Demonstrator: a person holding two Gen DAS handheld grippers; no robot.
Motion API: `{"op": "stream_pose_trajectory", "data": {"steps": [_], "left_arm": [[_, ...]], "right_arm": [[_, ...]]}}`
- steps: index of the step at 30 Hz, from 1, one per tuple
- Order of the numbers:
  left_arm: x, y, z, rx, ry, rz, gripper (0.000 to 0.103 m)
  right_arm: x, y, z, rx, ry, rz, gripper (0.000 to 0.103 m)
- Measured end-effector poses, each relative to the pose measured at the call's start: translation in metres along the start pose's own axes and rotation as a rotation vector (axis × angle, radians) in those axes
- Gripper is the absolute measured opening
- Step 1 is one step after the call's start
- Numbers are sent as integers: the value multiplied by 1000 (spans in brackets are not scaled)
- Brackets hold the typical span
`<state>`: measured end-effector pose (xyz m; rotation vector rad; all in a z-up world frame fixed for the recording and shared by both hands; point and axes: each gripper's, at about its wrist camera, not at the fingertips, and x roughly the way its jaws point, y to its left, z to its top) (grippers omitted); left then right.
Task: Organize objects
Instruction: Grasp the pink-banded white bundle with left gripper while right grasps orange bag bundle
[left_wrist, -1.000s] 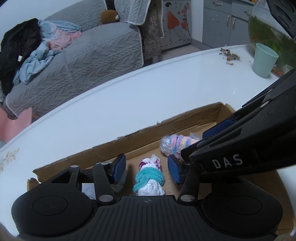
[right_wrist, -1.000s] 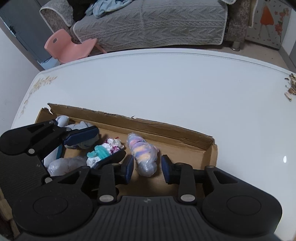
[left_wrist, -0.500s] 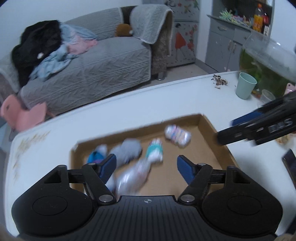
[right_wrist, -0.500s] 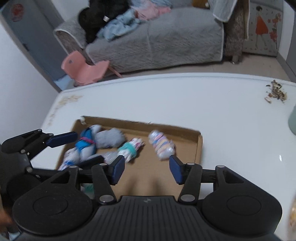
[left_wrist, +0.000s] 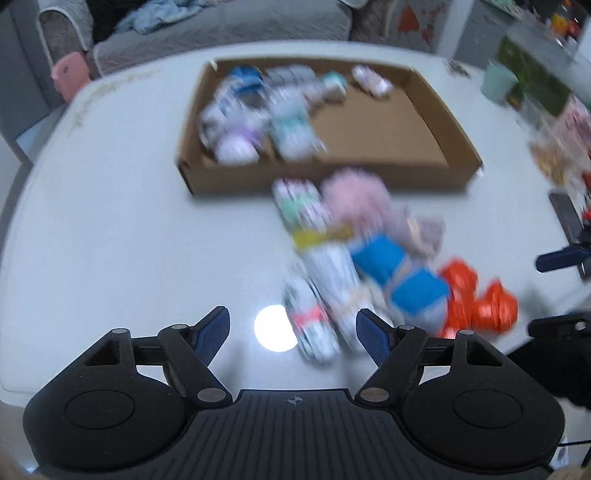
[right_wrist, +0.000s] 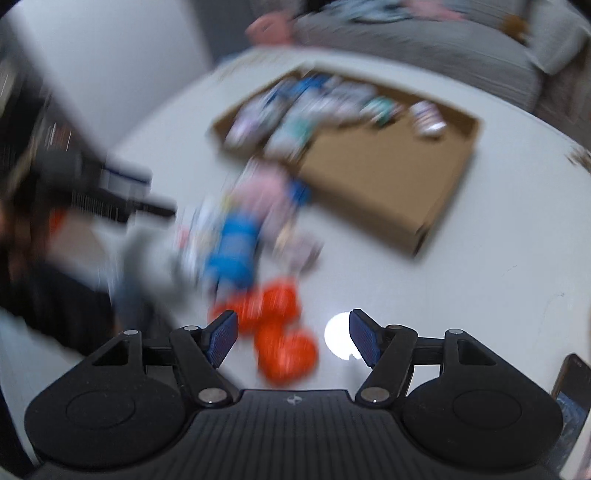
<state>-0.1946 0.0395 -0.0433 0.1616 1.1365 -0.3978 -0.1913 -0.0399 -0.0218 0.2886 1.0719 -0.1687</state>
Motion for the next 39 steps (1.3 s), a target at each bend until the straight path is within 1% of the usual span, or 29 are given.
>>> {"op": "stream_pose_trajectory", "data": {"steps": [3, 4, 6, 8, 9, 10, 11, 13, 18, 22, 24, 26, 28, 32, 35, 36, 37, 39], "left_arm": [[20, -7, -11, 30, 23, 15, 76], [23, -6, -13, 31, 16, 22, 77], [26, -4, -13, 27, 10, 32, 76], [27, 2, -12, 8, 15, 32, 76], [26, 5, -12, -2, 15, 27, 76], [26, 6, -12, -4, 15, 27, 76], [25, 7, -12, -4, 12, 29, 77], [26, 7, -13, -2, 13, 27, 78], [33, 6, -12, 9, 14, 42, 78], [38, 9, -10, 21, 13, 100, 76], [41, 12, -9, 11, 14, 109, 76], [42, 15, -8, 3, 12, 115, 71], [44, 16, -7, 1, 15, 100, 63], [46, 14, -2, 10, 8, 73, 53], [47, 12, 0, 15, 6, 50, 41], [47, 11, 0, 20, 5, 47, 34], [47, 10, 0, 28, 3, 52, 32], [46, 9, 0, 33, 1, 53, 30]], "right_arm": [[21, 9, -9, -43, 33, 2, 61], [27, 12, -10, -60, 43, -11, 61], [35, 21, -10, -92, 43, -41, 60], [43, 19, -6, -86, 44, -31, 58], [48, 19, -9, -86, 49, -30, 57], [52, 19, -8, -92, 54, -37, 56], [56, 20, -8, -100, 59, -46, 53], [61, 21, -3, -108, 60, -45, 52], [67, 13, -3, -88, 55, -32, 46], [60, 14, -13, -61, 51, -33, 45], [55, 13, -15, -42, 50, -36, 45], [52, 9, -15, -21, 45, -37, 45], [51, 6, -16, -2, 44, -33, 45], [53, 7, -17, -1, 59, -32, 45], [51, 5, -17, 16, 55, -22, 44], [50, 4, -17, 23, 53, -21, 44], [50, 3, -17, 27, 50, -21, 44], [49, 2, -17, 32, 50, -17, 43]]}}
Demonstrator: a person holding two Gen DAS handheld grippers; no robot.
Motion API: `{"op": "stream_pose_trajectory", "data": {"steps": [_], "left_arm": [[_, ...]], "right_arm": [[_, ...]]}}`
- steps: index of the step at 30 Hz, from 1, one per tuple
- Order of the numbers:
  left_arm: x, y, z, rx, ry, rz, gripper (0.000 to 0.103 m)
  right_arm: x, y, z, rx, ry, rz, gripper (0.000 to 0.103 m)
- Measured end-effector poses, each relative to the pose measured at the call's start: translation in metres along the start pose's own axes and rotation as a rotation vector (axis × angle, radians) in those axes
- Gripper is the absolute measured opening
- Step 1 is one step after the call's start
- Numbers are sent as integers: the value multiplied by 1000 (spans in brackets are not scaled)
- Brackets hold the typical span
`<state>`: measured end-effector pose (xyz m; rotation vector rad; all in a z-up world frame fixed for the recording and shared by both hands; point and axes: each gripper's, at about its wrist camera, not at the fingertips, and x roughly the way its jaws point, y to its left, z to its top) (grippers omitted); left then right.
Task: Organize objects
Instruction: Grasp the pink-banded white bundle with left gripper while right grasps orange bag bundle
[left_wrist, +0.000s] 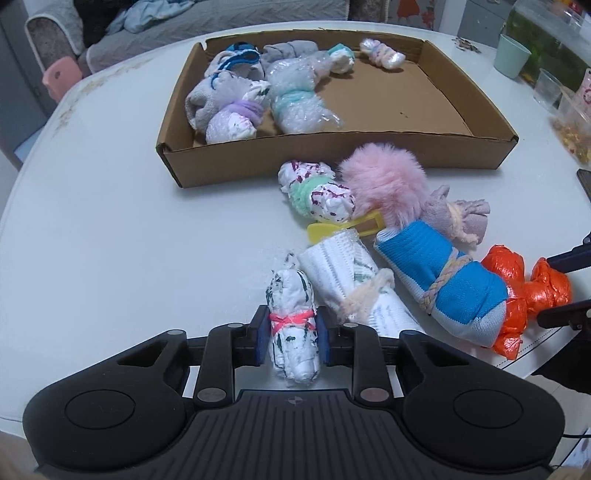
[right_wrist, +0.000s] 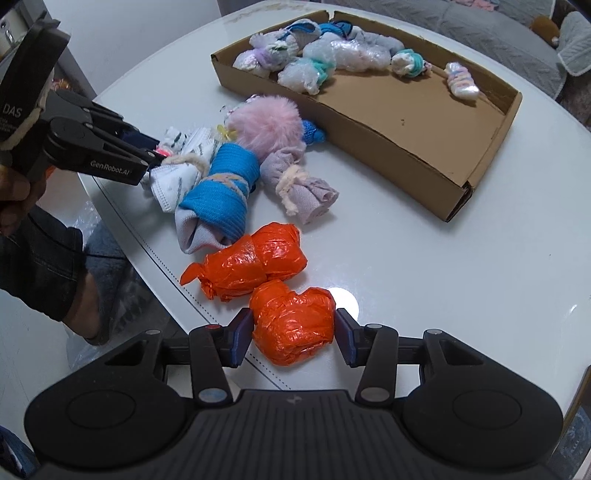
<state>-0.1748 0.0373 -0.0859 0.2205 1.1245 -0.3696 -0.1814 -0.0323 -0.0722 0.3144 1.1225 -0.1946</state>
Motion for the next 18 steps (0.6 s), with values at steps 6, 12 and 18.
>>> {"op": "stream_pose_trajectory", "data": {"steps": [6, 12, 18], "left_arm": [[-6, 2, 0, 0, -7, 5, 29], [-26, 14, 10, -29, -33, 46, 29], [-64, 30, 38, -84, -139, 31, 29]], "right_arm": [[-3, -1, 0, 6, -8, -4, 41], [-16, -12, -1, 60, -42, -4, 41], [-51, -33, -1, 183, -173, -15, 41]]}}
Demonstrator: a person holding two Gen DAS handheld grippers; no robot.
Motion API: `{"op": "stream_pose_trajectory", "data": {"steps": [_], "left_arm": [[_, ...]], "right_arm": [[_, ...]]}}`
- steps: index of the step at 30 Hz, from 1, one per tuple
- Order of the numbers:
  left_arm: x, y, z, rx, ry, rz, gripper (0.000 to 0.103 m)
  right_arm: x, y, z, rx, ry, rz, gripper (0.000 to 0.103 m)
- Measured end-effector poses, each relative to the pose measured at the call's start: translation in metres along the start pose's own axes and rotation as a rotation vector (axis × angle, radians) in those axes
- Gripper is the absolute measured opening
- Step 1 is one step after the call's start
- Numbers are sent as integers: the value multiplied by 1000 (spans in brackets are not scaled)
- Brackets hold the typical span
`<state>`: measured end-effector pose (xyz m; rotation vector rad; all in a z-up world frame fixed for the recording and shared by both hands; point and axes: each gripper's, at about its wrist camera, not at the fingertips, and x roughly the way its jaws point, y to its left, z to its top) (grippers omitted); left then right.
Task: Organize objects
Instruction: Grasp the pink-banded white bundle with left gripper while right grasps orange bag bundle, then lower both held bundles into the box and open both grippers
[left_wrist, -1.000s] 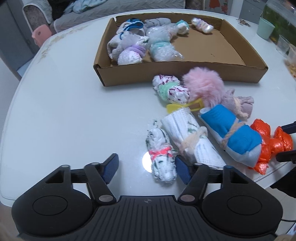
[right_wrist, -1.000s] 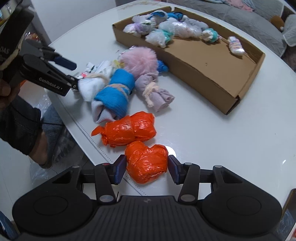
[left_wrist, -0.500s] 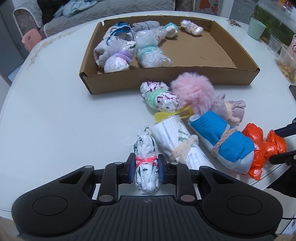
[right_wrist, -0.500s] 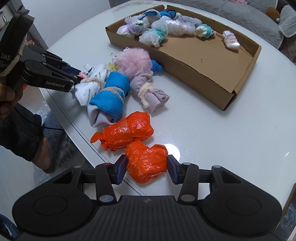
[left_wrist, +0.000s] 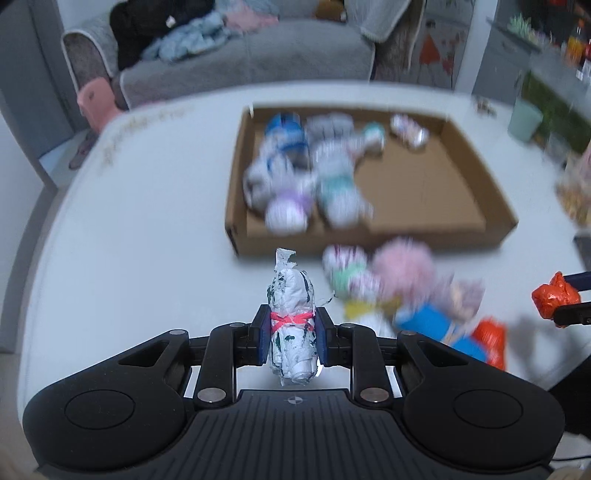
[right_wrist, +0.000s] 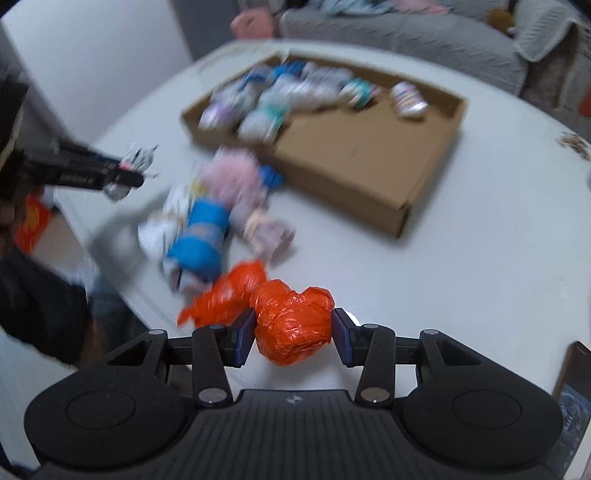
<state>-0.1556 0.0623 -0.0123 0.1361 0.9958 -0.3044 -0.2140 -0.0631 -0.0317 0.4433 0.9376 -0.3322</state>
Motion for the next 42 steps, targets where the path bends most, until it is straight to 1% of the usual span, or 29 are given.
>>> {"op": "stream_pose_trajectory", "data": {"steps": [3, 8, 11, 14, 15, 18, 20, 22, 24, 30, 36, 39, 42], "left_arm": [[-2, -7, 26, -11, -29, -50, 29], [15, -44, 76, 71, -54, -104, 30], [37, -70, 104, 115, -48, -148, 30], [68, -93, 122, 171, -32, -160, 30], [80, -98, 126, 174, -19, -170, 30], [113, -110, 132, 199, 14, -184, 30], [130, -115, 134, 219, 20, -190, 30], [144, -120, 137, 244, 19, -176, 30], [155, -122, 143, 247, 23, -174, 30], [178, -129, 154, 279, 25, -156, 30], [195, -129, 160, 274, 32, -142, 31], [198, -128, 163, 256, 29, -150, 31], [200, -130, 164, 264, 28, -140, 32]], "right_arm": [[-12, -13, 15, 70, -79, -10, 41], [-18, -34, 56, 140, -165, -49, 41], [-12, -49, 82, 167, -186, -75, 41], [7, -65, 109, 190, -174, -92, 41], [16, -69, 116, 188, -166, -98, 41], [42, -76, 131, 181, -143, -97, 41], [58, -80, 137, 171, -127, -96, 41], [71, -84, 143, 165, -109, -107, 41], [78, -88, 149, 166, -99, -111, 41], [96, -96, 163, 170, -72, -122, 41], [111, -106, 166, 189, -53, -145, 41], [112, -110, 167, 203, -63, -157, 43], [111, -115, 168, 222, -75, -149, 44]]}}
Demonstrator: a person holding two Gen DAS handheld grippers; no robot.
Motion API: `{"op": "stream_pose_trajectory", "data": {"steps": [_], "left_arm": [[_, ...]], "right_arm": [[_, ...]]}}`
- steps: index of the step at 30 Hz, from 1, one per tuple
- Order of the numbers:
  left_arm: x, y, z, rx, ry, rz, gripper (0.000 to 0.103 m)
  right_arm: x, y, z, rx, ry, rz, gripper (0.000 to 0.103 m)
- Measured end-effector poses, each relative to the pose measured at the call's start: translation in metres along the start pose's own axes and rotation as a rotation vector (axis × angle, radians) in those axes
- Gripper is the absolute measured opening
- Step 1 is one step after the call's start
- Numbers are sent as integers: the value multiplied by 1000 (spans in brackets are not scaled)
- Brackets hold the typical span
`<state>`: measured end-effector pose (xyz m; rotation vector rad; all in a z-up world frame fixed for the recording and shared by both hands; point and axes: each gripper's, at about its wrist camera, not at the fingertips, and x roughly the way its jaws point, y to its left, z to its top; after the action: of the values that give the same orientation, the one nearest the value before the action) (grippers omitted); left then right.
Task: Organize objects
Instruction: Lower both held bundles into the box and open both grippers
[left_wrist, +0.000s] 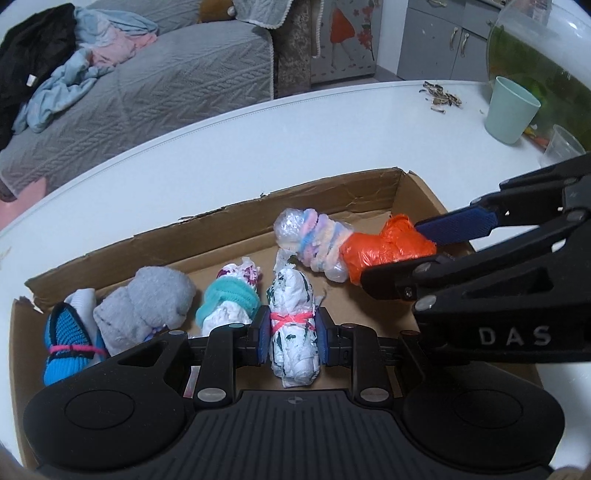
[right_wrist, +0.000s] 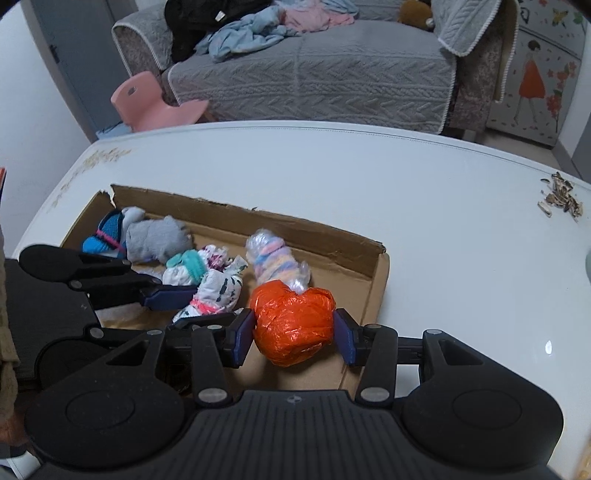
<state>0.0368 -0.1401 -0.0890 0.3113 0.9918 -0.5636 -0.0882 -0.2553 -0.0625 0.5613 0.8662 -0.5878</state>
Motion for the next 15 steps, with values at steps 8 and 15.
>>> {"op": "stream_pose_trajectory", "data": {"steps": [8, 15], "left_arm": [[-6, 0, 4, -22, -10, -2, 38], [-30, 2, 6, -45, -34, -4, 43]], "right_arm": [[-4, -3, 5, 24, -27, 18, 53], [-19, 0, 8, 34, -68, 19, 67]]}}
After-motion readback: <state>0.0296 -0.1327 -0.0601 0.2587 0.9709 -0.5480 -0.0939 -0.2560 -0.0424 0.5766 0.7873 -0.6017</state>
